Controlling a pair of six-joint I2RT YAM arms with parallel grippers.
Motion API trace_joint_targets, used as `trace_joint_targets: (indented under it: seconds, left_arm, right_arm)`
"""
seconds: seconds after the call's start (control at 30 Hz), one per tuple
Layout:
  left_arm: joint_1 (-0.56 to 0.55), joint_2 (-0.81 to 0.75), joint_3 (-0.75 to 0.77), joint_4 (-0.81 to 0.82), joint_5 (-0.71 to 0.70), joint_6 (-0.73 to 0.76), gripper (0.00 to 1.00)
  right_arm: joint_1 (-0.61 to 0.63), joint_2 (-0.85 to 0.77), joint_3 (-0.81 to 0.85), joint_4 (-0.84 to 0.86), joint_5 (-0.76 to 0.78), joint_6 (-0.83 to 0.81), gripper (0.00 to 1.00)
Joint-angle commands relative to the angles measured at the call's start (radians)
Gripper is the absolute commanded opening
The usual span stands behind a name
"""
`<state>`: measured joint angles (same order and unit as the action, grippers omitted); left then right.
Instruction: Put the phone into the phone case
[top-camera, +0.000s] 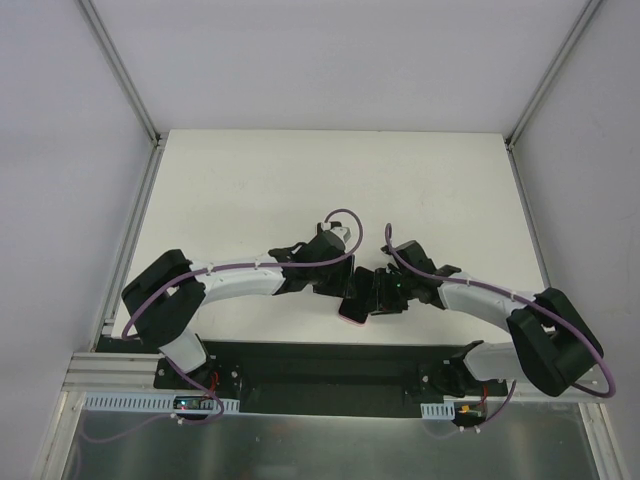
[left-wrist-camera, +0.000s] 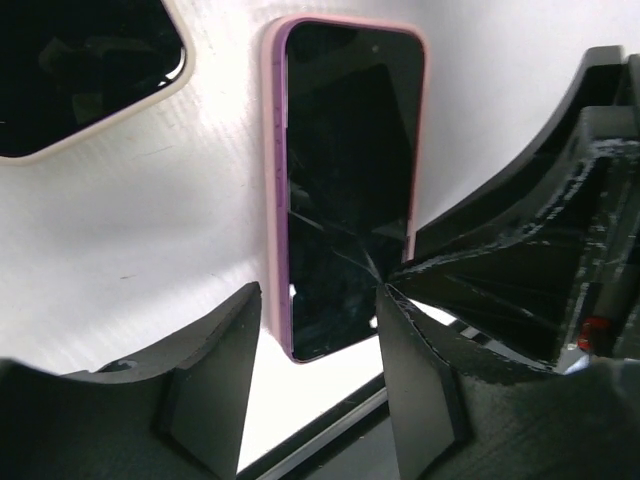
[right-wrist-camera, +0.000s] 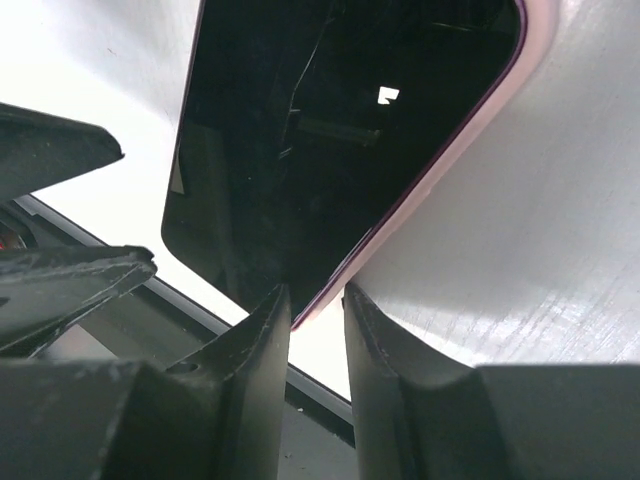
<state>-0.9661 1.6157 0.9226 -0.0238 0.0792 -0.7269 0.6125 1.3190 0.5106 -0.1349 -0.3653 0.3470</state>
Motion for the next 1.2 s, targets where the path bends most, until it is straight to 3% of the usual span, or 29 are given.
trace_joint_targets:
  seconds: [0.0, 0.27, 0.47, 0.57, 0.9, 1.17]
  left_arm:
    - [0.012, -0.031, -0.011, -0.014, 0.021, 0.096, 0.50]
    - [0.040, -0.020, 0.021, -0.019, 0.080, 0.179, 0.51]
    - [0.043, 0.032, 0.053, -0.019, 0.158, 0.238, 0.53]
    - [0.044, 0.065, 0.065, -0.004, 0.183, 0.241, 0.52]
    - [0.044, 0.148, 0.093, 0.010, 0.185, 0.236, 0.43]
    - [0.004, 0.079, -0.025, 0.080, 0.159, 0.106, 0.34]
  right_arm:
    - [0.013, -0.015, -0.024, -0.071, 0.106, 0.044, 0.34]
    - [0.013, -0.102, 0.011, -0.123, 0.141, 0.087, 0.46]
    - [0.012, -0.286, -0.026, -0.161, 0.253, 0.167, 0.76]
    - [0.010, -0.389, -0.043, -0.189, 0.327, 0.179, 0.82]
    - [0.006, -0.556, -0.082, -0.229, 0.433, 0.204, 0.82]
    - [0.004, -0.566, -0.124, -0.224, 0.417, 0.199, 0.82]
